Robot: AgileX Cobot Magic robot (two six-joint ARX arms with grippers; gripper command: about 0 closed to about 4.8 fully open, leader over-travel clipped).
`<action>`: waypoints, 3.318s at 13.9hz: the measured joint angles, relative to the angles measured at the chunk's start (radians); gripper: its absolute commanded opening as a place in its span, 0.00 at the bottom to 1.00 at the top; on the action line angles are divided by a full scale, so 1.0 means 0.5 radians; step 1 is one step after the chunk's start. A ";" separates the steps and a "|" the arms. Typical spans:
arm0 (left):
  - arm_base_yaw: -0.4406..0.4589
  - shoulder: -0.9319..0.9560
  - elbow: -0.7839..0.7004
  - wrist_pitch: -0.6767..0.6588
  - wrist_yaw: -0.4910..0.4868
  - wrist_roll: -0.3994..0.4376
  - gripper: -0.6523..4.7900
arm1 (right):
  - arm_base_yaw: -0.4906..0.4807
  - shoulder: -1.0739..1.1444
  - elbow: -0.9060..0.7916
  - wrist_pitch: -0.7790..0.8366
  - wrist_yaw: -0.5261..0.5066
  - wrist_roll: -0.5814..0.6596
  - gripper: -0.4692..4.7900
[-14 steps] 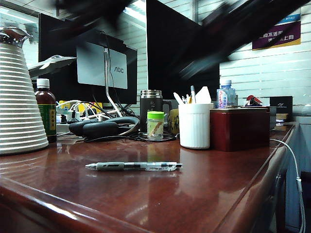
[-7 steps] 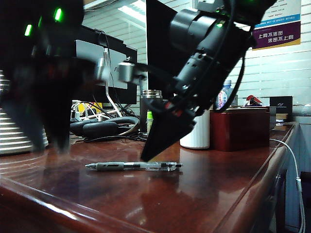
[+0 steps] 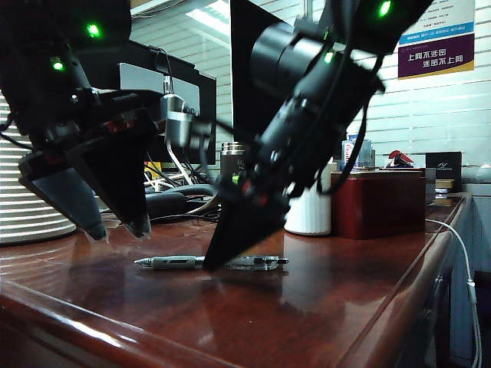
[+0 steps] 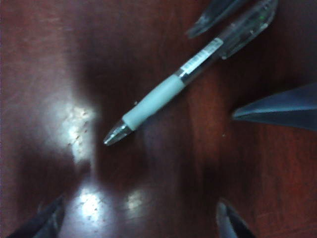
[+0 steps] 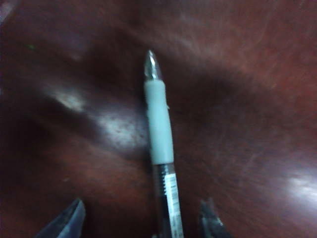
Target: Pick up all the pens on the desk and put them into the pen holder one by one.
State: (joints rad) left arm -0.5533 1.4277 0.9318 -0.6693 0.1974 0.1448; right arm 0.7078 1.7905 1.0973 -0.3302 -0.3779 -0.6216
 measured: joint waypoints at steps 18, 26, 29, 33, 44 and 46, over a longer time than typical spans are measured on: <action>-0.004 -0.001 0.001 1.346 0.182 -0.010 0.86 | -0.716 -0.597 -0.058 1.379 0.037 1.231 0.08; -0.001 0.208 0.000 1.734 0.178 -0.010 0.86 | -0.829 0.090 -0.369 2.586 0.045 1.601 0.08; -0.001 0.229 0.000 1.734 0.177 -0.008 0.86 | -0.829 0.137 -0.371 2.558 0.045 1.601 0.10; -0.002 0.230 0.000 1.734 0.177 -0.008 0.86 | -0.829 0.136 -0.371 2.564 0.037 1.602 0.32; 0.016 -0.583 0.001 1.257 0.003 -0.011 0.11 | -0.829 -0.966 -0.366 1.597 -0.177 1.517 0.08; 0.015 -1.404 0.002 0.407 -0.092 -0.035 0.11 | -0.829 -1.804 -0.380 0.628 0.019 1.443 0.08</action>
State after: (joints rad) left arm -0.5457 0.7258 0.9325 -0.4656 0.1513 0.1272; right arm 0.2932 0.8886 0.9073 -0.0162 -0.3683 0.0998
